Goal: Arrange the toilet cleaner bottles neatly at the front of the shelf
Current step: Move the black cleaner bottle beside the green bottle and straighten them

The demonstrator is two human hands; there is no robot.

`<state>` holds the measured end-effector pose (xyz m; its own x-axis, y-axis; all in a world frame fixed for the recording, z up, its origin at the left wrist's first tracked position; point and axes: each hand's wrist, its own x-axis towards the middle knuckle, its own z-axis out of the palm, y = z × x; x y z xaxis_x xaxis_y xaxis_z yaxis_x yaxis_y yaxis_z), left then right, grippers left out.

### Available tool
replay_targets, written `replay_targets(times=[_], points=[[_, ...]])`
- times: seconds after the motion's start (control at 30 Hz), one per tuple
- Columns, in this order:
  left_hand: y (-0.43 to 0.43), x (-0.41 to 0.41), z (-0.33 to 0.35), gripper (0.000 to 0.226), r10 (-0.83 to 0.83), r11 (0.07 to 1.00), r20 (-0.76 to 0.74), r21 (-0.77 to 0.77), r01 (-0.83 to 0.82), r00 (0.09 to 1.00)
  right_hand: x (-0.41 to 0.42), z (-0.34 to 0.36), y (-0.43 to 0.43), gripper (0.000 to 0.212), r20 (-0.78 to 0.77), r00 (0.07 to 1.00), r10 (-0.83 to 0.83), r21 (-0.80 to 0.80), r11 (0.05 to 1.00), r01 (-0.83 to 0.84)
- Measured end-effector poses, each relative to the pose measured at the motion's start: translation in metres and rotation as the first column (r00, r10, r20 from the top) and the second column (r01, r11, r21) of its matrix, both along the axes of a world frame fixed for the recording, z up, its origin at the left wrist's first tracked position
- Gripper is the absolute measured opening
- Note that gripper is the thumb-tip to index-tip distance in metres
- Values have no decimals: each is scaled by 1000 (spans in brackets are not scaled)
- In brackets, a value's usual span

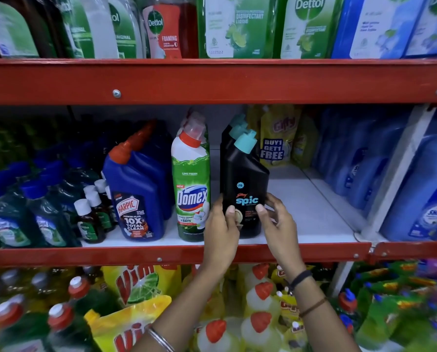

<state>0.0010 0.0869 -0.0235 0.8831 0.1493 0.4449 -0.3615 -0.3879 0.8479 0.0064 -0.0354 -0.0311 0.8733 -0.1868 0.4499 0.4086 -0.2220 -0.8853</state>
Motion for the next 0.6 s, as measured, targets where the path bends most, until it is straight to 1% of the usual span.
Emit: replay_targets(times=[0.07,0.13,0.23,0.27,0.43,0.6], points=[[2,-7,-1,43,-26,999,-12,-20,25,1000,-1,-6,-5,33,-35,999,10,59,998,-8],[6,-14,-3,47,-39,999,-18,-5,39,999,-6,-7,-5,28,-69,997,27,127,992,-18],[13,-16,-6,68,-64,998,-46,11,64,997,-12,-6,2,28,-74,995,62,177,983,-48],[14,-16,-6,70,-71,997,-58,9,72,996,-13,-5,4,28,-75,995,58,180,983,-44],[14,-20,1,69,-79,997,-54,-26,78,995,-12,-6,7,27,-71,994,83,199,978,-68],[15,-23,5,72,-66,998,-50,2,66,997,-12,-7,7,32,-62,995,79,209,976,-65]])
